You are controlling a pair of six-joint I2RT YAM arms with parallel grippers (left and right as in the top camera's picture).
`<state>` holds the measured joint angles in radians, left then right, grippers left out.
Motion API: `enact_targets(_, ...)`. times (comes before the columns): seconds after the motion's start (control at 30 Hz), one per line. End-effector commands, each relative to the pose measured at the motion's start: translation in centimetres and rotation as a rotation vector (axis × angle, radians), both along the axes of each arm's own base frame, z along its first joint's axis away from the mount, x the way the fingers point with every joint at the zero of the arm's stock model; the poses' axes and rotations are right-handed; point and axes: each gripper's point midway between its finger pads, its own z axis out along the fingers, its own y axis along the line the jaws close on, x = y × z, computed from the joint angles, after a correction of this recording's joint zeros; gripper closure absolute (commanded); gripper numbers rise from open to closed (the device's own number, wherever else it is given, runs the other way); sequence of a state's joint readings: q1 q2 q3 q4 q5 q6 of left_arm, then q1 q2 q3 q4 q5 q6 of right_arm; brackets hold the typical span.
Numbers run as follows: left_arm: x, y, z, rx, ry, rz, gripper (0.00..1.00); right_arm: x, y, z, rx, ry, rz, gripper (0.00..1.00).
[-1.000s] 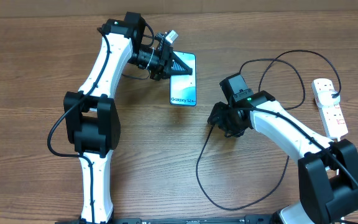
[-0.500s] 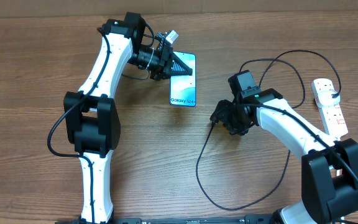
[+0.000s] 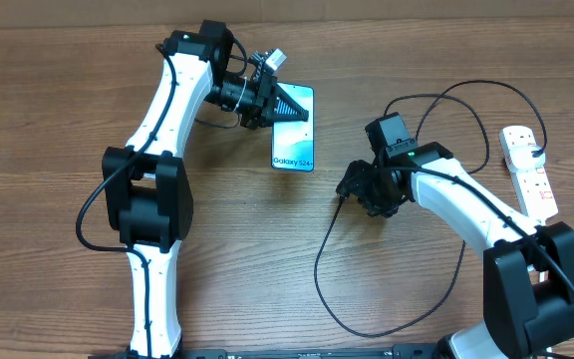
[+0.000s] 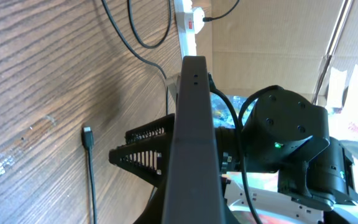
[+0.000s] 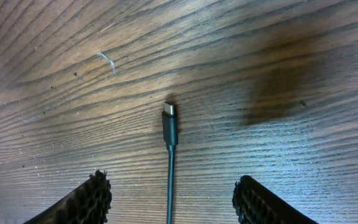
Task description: Plug charger to phone and switch on socket
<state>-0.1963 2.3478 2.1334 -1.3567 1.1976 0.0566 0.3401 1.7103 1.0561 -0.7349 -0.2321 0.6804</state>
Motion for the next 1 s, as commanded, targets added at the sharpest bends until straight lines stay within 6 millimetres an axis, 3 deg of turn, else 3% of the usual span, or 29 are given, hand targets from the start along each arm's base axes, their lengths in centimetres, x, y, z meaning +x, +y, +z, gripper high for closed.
enact_targets(0.0,0.1,-0.6,1.3,-0.067,-0.073,-0.024,0.96,-0.1,0.0,-0.1,0.002,0.002,0.006,0.37)
enact_targets(0.27,2.9,-2.1,1.7,-0.115,-0.321,-0.047,0.96,-0.1,0.0,-0.1,0.002,0.003,0.006,0.43)
enact_targets(0.47,3.4,-3.7,1.7,-0.129,-0.336,-0.05,0.96,-0.1,0.0,-0.1,0.002,0.006,0.004,0.48)
enact_targets(0.7,3.1,-3.5,1.0,-0.097,-0.307,-0.048,0.96,-0.5,-1.2,-0.7,-0.057,0.033,-0.075,0.49)
enact_targets(0.97,4.4,-2.4,0.1,-0.049,-0.34,-0.018,0.96,-0.3,-1.7,-0.8,-0.09,0.025,-0.098,0.48)
